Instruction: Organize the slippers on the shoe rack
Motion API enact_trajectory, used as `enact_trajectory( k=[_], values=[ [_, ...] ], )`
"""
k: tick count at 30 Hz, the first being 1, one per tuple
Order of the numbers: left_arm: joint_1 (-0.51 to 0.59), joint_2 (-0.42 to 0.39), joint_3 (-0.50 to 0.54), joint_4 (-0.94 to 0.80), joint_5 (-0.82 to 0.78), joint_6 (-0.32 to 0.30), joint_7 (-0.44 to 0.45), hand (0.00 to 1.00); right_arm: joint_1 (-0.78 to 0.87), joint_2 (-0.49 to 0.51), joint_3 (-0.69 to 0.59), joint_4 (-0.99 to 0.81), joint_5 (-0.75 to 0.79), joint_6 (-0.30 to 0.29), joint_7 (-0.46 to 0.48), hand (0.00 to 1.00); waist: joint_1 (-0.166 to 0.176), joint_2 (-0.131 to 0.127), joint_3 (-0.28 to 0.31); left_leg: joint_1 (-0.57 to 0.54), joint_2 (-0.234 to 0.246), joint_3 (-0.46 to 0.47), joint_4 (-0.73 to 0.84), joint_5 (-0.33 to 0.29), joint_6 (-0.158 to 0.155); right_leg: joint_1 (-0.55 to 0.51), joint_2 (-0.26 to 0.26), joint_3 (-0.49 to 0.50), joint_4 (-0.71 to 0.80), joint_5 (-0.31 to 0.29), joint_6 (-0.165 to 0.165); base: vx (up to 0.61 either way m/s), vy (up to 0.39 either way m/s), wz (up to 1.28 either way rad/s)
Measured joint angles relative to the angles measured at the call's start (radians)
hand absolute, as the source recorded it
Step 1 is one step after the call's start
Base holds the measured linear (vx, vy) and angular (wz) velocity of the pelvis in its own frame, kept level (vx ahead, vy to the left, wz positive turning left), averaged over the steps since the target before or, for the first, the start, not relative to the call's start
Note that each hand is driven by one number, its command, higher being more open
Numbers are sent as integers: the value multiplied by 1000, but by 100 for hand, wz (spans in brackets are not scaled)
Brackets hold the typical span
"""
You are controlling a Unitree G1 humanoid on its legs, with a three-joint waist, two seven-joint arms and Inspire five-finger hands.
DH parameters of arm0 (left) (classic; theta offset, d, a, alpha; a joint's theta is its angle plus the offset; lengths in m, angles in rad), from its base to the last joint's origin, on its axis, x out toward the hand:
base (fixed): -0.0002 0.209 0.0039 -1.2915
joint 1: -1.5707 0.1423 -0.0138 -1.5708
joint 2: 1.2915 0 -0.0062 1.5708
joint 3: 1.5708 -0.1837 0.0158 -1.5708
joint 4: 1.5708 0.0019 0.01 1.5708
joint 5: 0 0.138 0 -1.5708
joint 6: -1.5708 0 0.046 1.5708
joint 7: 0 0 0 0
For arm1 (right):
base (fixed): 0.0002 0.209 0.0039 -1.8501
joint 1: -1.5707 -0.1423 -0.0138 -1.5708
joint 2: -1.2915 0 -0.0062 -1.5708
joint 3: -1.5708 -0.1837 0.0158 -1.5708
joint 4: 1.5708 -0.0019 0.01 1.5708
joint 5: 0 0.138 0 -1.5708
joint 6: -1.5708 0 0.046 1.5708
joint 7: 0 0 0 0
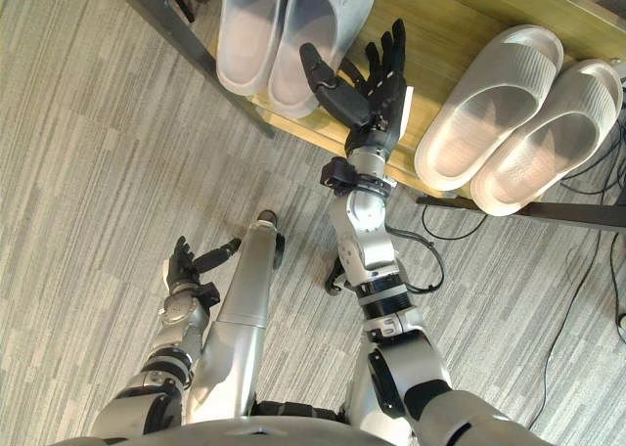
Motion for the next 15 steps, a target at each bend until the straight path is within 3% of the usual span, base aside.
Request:
enact_trajectory(
  k=[9,15],
  values=[
    [0,-2,2,3,-6,0,-6,100,16,-2,-2,-10,-25,30,5,100,-1,1,0,13,1,1,1,0,0,13,0,1,0,0,0,0,0,0],
    [1,-17,38,3,-7,2,-6,100,120,31,4,-65,-144,70,10,100,-2,0,-1,41,2,5,-4,-1,2,42,1,3,-10,1,3,0,10,-1]
  ],
)
